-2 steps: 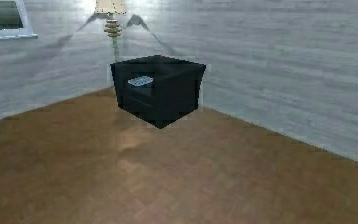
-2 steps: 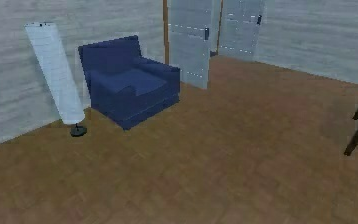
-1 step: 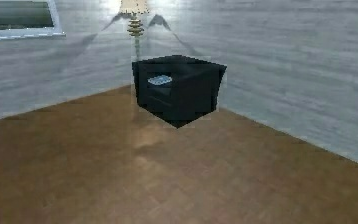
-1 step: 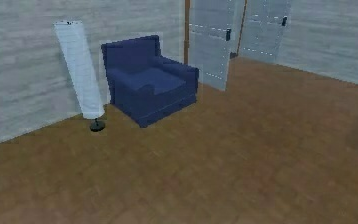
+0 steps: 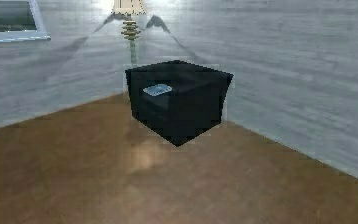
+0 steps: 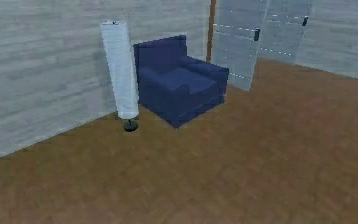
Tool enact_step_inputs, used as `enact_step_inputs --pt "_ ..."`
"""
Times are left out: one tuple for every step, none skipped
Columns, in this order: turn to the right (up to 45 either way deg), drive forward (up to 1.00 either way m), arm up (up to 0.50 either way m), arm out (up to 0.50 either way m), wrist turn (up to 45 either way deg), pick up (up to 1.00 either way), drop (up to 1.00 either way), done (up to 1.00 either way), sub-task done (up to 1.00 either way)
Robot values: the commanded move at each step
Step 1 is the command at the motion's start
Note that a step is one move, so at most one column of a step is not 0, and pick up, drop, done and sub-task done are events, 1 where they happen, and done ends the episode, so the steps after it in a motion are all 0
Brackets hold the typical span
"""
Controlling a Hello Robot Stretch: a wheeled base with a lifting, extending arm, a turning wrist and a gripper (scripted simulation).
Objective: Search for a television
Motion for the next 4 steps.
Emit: enact_step_inputs --pt "-39.0 0.0 0.0 0.0 0.0 0.0 0.0 0.0 0.0" --pt "0.0 0.7 0.0 0.0 0.0 0.0 0.0 0.0 0.0" --pt "-45.0 0.0 0.0 0.0 0.0 0.0 0.0 0.0 0.0" --pt "-3.0 0.0 0.0 0.0 0.0 0.0 0.0 0.0 0.0"
